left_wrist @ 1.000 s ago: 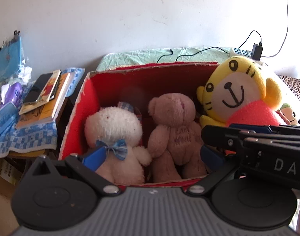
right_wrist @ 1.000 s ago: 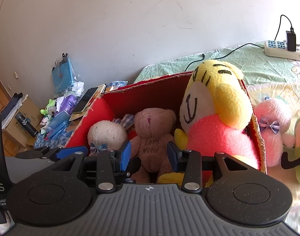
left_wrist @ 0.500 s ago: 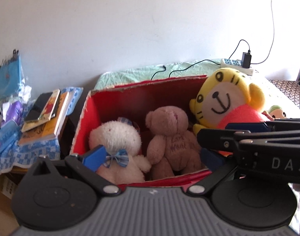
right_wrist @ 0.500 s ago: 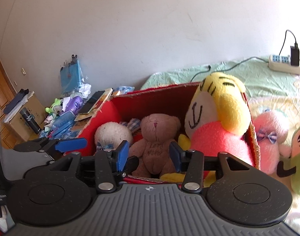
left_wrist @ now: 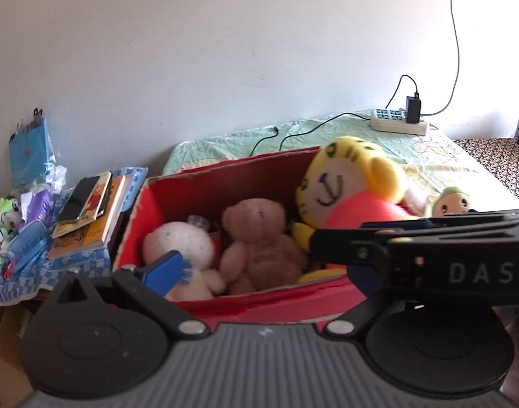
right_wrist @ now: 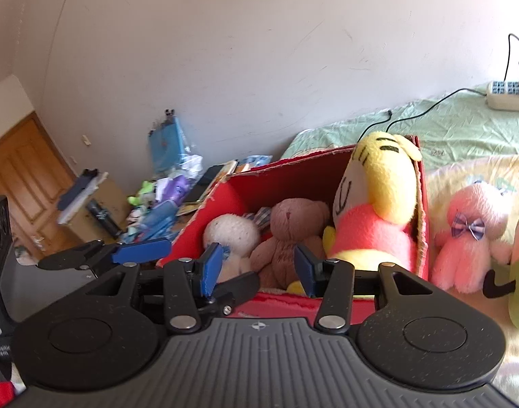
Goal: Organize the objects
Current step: 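Withdraw both grippers up and out of the red box, then move both grippers to the green cucumber plush beside the box, then close both grippers on the green cucumber plush, then lift the green plush and carry it toward the red box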
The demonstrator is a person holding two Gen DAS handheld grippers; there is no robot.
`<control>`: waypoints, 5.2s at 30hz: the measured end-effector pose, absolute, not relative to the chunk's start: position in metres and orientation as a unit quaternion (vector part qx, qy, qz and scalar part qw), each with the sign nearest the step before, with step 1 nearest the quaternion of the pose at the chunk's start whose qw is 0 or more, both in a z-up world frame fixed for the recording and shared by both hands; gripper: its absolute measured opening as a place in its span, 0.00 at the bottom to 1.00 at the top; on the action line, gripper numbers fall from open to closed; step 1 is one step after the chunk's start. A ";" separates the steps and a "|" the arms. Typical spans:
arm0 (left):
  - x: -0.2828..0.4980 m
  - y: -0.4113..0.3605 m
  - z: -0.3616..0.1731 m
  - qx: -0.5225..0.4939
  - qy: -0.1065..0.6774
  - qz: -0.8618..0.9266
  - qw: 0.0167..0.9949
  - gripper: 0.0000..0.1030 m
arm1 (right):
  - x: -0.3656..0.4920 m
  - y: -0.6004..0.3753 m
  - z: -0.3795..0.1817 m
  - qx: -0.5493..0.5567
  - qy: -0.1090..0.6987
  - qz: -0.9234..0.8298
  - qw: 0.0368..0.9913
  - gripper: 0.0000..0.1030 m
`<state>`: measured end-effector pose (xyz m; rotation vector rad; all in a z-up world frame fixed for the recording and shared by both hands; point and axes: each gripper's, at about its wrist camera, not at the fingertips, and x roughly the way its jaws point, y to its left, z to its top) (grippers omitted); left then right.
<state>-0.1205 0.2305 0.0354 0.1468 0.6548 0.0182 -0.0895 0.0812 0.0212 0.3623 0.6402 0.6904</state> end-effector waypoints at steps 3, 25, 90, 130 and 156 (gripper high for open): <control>-0.127 0.210 0.036 0.070 0.324 0.010 0.943 0.99 | -0.092 0.064 0.023 0.175 0.311 0.345 0.868 0.48; -0.130 0.066 -0.020 0.053 0.425 -0.044 0.903 0.99 | -0.097 -0.092 -0.032 0.233 0.398 0.312 0.831 0.49; 0.032 0.018 -0.077 -0.029 0.460 -0.248 0.852 0.97 | 0.010 -0.201 -0.126 0.481 0.447 0.234 0.717 0.56; -0.094 0.031 -0.050 -0.024 0.462 -0.194 0.865 0.96 | -0.077 -0.163 -0.083 0.400 0.469 0.304 0.726 0.56; -0.172 0.264 -0.032 -0.047 0.445 -0.122 0.886 0.96 | -0.113 0.075 -0.060 0.321 0.506 0.393 0.697 0.56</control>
